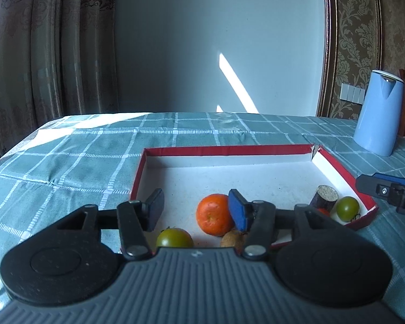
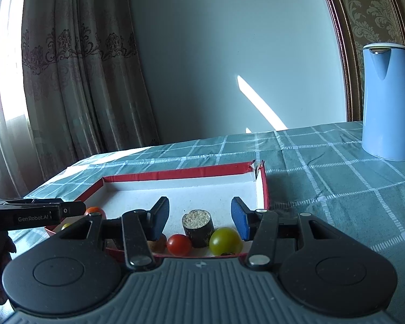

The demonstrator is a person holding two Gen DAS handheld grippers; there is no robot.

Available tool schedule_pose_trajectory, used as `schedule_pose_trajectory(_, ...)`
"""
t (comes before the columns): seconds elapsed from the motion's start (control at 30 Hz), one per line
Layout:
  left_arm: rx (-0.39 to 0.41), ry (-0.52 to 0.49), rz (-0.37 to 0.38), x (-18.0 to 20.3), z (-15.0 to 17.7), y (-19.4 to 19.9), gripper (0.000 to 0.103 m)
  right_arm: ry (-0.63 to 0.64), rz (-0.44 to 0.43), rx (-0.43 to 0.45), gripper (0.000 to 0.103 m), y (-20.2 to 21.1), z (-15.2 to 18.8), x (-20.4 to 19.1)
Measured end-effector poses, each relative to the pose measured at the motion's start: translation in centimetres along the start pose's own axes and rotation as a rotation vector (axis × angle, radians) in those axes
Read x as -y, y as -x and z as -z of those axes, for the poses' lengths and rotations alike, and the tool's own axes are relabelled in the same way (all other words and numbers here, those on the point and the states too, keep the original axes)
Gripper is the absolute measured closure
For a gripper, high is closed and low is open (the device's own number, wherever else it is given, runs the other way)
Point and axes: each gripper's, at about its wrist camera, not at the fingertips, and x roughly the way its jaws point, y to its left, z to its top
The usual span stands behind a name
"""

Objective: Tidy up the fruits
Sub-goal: 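Carry the orange into the box and open the left gripper, then grasp the red cherry tomato with the right gripper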

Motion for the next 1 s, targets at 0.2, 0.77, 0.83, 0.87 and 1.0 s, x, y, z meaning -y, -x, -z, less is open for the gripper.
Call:
schedule_pose_trajectory(0.2,0.036,0.034,-0.043,-2.2,1.4,3.8,0.041,0.045,-0.093,-0.046,0.053,0.0,0.3,-1.0)
schedule_pose_trajectory(0.77,-0.028,0.213,-0.081,-7.6,5.5,5.7,0.005,0.37,-0.253,-0.284,0.053,-1.5,4.0,-7.7)
schedule_pose_trajectory(0.83,-0.026,0.242,-0.082,-7.9,5.5,5.7,0.005,0.371,-0.245,-0.291,0.053,-1.8,4.0,-7.8)
schedule_pose_trajectory(0.87,-0.026,0.249,-0.079,-8.0,5.6,5.7,0.005,0.368,-0.244,-0.295,0.053,-1.9,4.0,-7.8)
schedule_pose_trajectory(1.0,-0.027,0.249,-0.071,-8.0,5.5,5.7,0.004,0.377,-0.242,-0.311,0.068,-2.3,4.1,-8.1)
